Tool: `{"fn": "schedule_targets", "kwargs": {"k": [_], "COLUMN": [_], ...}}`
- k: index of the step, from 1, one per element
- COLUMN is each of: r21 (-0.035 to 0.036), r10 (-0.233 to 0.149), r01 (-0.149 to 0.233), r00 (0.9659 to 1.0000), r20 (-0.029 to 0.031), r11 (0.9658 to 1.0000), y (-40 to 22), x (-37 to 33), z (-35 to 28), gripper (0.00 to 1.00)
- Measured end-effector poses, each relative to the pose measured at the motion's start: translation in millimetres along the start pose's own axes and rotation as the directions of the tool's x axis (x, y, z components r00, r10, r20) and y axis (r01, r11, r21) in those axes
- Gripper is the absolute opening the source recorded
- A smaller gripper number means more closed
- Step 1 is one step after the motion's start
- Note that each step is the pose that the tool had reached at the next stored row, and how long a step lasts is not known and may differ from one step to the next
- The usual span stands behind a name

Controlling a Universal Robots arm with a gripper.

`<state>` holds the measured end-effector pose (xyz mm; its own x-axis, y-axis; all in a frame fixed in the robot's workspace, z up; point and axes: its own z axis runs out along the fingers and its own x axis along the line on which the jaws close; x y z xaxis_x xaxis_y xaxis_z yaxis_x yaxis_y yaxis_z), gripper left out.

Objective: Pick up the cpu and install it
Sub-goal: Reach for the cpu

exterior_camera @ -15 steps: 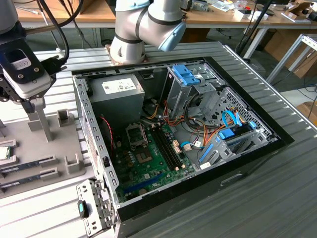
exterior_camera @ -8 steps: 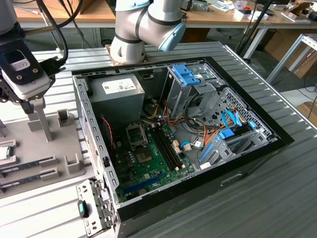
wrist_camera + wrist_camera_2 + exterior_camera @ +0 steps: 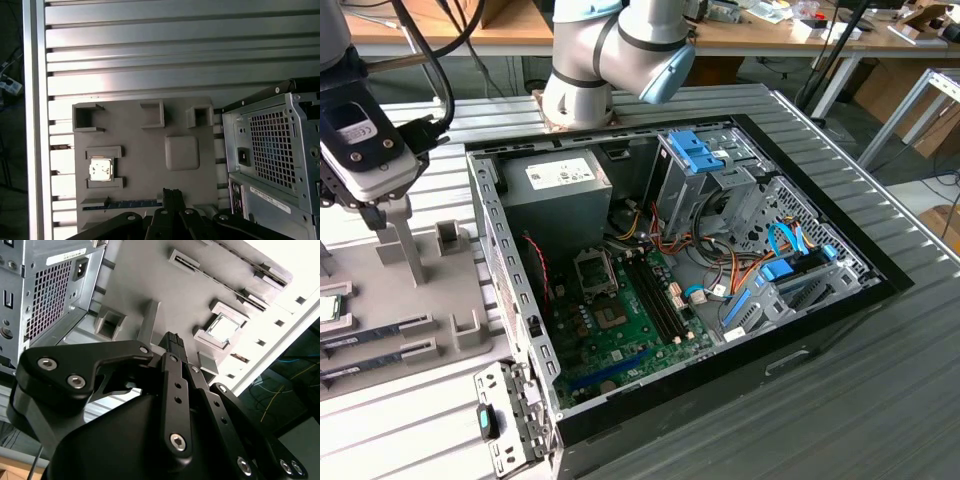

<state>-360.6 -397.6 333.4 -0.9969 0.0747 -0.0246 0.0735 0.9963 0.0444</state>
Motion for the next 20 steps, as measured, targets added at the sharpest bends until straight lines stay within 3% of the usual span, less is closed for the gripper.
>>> {"fn": "schedule_targets", "kwargs": {"k": [8,20], "r21": [0.0001,0.0001], "r10": [0.000,0.000], "r01": [0.000,0.000], "r00": [1.0000,1.0000], "r20": [-0.0001,-0.0001], "r11": [1.0000,1.0000], "y": [7.5,10.4], "x": [3.2,11.0], "z": [1.1,2.2], "gripper": [0.11,0.11]}}
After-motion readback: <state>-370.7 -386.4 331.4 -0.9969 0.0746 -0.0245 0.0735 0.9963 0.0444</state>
